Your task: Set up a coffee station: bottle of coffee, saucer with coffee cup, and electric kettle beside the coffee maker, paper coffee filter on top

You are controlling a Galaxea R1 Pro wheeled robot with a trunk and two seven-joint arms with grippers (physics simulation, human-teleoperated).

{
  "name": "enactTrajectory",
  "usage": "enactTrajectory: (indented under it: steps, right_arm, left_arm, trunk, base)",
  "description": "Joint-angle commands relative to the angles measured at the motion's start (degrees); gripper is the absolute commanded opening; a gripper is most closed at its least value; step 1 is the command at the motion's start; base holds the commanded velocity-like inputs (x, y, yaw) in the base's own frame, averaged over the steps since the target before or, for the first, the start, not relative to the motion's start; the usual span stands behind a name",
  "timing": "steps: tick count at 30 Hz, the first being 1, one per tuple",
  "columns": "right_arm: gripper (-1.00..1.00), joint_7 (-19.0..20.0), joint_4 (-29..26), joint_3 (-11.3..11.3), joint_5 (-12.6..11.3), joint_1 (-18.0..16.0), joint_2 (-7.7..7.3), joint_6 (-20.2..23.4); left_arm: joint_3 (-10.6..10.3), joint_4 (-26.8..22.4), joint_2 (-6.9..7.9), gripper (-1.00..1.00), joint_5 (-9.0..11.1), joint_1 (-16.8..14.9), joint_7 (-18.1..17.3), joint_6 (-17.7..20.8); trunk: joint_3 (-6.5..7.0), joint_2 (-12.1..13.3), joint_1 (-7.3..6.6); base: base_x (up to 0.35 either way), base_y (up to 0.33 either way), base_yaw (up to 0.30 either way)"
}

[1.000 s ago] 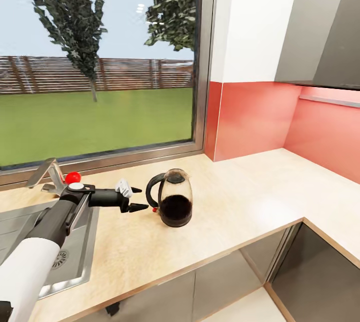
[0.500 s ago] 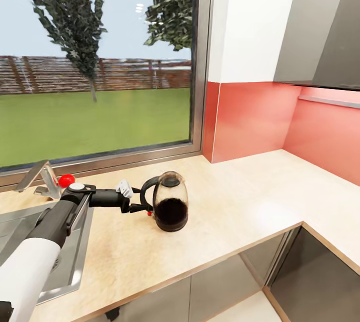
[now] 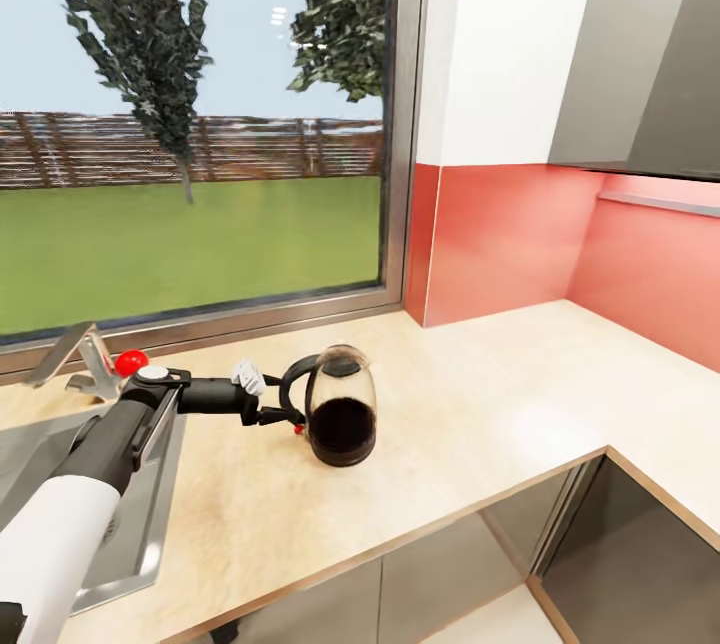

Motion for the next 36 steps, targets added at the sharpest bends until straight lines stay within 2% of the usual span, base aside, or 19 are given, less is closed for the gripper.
enactTrajectory:
  steps: [1,8,26,31,36]
  right_arm:
    - [1.00,0.20,0.00,0.46,-0.60,-0.05,-0.02,0.00]
    - [1.00,0.20,0.00,0.46,-0.60,-0.05,-0.02,0.00]
    - [1.00,0.20,0.00,0.47,-0.60,-0.05,0.01,0.00]
    - [1.00,0.20,0.00,0.46,-0.60,-0.05,0.06,0.00]
    - [1.00,0.20,0.00,0.46,-0.60,-0.05,0.06,0.00]
  left_arm:
    - [-0.02,-0.06,0.04,1.00,-0.14,-0.06,-0.21,0.60]
    - [-0.01,-0.06,-0.01,1.00,-0.14,-0.02,-0.25,0.60]
    - [0.11,-0.15,0.80,1.00,-0.11,-0.14,-0.69,0.55]
    - [0.19,-0.15,2.23,1.00,-0.18,-0.31,-3.29,0.65]
    - [0.38,-0.15,2.99,1.00,-0.22,-0.40,-5.02,0.61]
  trunk:
    - [-0.13,-0.13,0.05]
    - [-0.13,-0.13,0.05]
    - [-0.13,-0.13,0.05]
    - [-0.13,-0.13,0.05]
    - [-0.13,-0.13,0.05]
  base:
    - [0.196,0.000,0.000]
    - [0.169,0.000,0.000]
    - [0.005,0.000,0.000]
    - [0.000,0.000,0.000]
    - [0.000,0.000,0.000]
